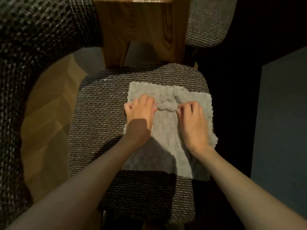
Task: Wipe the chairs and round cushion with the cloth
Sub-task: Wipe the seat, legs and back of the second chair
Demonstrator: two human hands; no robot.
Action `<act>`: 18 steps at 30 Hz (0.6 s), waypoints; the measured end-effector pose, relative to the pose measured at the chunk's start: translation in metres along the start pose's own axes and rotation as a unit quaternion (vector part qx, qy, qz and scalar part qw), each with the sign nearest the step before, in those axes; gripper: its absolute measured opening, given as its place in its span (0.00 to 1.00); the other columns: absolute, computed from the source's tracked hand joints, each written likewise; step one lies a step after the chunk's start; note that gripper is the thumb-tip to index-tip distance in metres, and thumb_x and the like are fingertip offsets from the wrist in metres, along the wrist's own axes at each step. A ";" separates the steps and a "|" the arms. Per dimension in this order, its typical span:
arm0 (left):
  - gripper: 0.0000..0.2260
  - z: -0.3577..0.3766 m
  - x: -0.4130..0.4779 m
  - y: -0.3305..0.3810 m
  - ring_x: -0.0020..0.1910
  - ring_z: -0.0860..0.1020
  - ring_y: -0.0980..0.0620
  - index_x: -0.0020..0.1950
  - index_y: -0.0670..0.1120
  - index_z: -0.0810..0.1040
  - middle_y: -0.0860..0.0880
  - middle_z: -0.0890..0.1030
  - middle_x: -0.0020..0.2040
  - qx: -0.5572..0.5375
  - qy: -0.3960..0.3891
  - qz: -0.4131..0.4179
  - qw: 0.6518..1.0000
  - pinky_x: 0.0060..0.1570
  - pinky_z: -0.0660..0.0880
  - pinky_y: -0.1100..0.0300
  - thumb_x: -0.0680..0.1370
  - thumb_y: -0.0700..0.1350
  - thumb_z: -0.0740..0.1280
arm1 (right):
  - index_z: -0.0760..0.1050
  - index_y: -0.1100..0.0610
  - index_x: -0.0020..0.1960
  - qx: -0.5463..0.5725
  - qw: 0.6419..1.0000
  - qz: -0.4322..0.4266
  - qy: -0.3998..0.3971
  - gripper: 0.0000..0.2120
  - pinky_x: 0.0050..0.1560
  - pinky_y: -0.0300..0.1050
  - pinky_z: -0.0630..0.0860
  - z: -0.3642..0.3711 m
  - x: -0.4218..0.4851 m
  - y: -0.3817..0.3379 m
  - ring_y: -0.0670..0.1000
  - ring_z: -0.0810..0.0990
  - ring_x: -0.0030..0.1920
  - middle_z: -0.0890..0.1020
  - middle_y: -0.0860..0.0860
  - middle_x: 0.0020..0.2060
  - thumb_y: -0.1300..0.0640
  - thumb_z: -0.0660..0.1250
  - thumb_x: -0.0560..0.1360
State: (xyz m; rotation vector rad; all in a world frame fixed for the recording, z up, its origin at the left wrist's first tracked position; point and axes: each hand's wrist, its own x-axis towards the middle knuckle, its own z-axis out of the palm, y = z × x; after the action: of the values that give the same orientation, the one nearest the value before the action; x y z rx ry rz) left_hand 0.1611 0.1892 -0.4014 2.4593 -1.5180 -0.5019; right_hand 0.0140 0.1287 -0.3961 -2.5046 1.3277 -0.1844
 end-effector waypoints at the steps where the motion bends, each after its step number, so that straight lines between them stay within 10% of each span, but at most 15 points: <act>1: 0.10 -0.005 0.009 0.004 0.53 0.69 0.50 0.58 0.49 0.73 0.50 0.72 0.56 -0.017 0.028 -0.007 0.999 0.48 0.52 0.58 0.83 0.49 0.55 | 0.73 0.63 0.54 0.003 1.000 -0.003 0.028 0.08 0.42 0.48 0.72 -0.006 0.014 0.000 0.56 0.71 0.50 0.75 0.59 0.50 0.59 0.63 0.79; 4: 0.08 -0.020 0.050 0.015 0.56 0.69 0.48 0.58 0.47 0.72 0.47 0.72 0.58 -0.050 0.103 -0.019 0.993 0.54 0.60 0.55 0.82 0.46 0.58 | 0.73 0.63 0.56 -0.023 0.994 -0.021 0.104 0.08 0.47 0.45 0.67 -0.017 0.065 0.002 0.55 0.68 0.54 0.75 0.61 0.56 0.60 0.62 0.79; 9: 0.19 -0.013 0.070 0.016 0.69 0.62 0.45 0.71 0.47 0.66 0.44 0.66 0.69 -0.048 0.049 0.010 0.998 0.68 0.59 0.49 0.81 0.49 0.61 | 0.56 0.48 0.77 -0.023 0.993 -0.003 -0.115 0.25 0.74 0.59 0.53 -0.005 0.098 0.019 0.61 0.54 0.74 0.55 0.57 0.76 0.49 0.55 0.81; 18: 0.16 0.010 0.033 0.011 0.60 0.67 0.43 0.65 0.52 0.75 0.43 0.70 0.62 -0.162 0.096 -0.024 0.982 0.60 0.64 0.50 0.78 0.46 0.67 | 0.60 0.42 0.75 -0.043 0.999 0.001 0.004 0.26 0.64 0.53 0.60 0.017 0.054 0.035 0.56 0.61 0.64 0.65 0.53 0.71 0.39 0.56 0.79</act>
State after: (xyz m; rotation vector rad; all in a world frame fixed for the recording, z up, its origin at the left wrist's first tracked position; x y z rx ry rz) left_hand 0.1616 0.1553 -0.4131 2.2254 -1.1987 -0.4626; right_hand 0.0212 0.0693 -0.4243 -2.5753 1.3702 -0.1393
